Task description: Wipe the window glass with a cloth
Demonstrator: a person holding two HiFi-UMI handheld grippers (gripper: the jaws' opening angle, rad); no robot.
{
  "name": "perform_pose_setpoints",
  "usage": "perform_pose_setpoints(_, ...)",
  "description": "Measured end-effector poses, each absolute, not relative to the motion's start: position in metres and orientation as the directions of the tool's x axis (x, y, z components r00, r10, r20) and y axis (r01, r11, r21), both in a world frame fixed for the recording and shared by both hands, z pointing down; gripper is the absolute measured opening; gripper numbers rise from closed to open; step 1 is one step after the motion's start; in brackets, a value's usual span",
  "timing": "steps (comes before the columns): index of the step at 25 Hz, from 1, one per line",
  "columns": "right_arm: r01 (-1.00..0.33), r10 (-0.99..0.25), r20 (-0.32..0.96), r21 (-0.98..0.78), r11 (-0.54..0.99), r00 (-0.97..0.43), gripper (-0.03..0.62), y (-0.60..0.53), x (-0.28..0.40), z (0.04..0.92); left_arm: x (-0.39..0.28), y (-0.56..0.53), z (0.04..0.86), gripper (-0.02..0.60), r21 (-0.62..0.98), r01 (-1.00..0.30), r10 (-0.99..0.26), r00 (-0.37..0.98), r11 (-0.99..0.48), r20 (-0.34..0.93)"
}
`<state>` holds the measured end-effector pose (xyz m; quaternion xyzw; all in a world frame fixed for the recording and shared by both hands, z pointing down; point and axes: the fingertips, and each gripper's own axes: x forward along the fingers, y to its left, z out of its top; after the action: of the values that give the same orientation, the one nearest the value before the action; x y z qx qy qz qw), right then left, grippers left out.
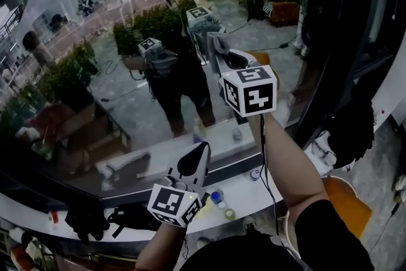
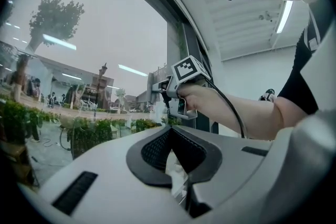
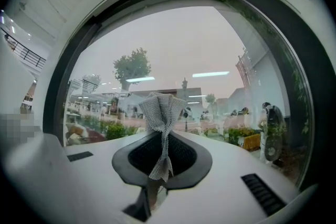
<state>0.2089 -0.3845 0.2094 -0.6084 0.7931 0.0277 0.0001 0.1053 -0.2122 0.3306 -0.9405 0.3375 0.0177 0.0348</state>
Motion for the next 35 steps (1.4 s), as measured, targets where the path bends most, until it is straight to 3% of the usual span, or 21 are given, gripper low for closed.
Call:
perform_pose_setpoints(14, -0.984, -0.986, -0.026, 0.078, 0.161, -0.164, 0.044, -0.378, 0.274, 0.197, 0.147, -0.221, 0.324, 0.008, -0.017, -0.555, -0.552, 0.831, -0.832, -0.069)
perform_pose_setpoints(26, -0.997, -0.996, -0.037, 0.034, 0.075, -0.076, 0.044, -0.378, 0.407, 0.218, 0.237, -0.231, 0.346, 0.008, -0.022, -0.521, -0.52, 0.854, -0.854, -0.015)
perform_pose_setpoints(35, -0.997, -0.997, -0.043, 0.042, 0.063, -0.065, 0.044, -0.38, 0.432, 0.223, 0.248, -0.238, 0.353, 0.008, -0.027, -0.518, -0.518, 0.855, -0.855, 0.002)
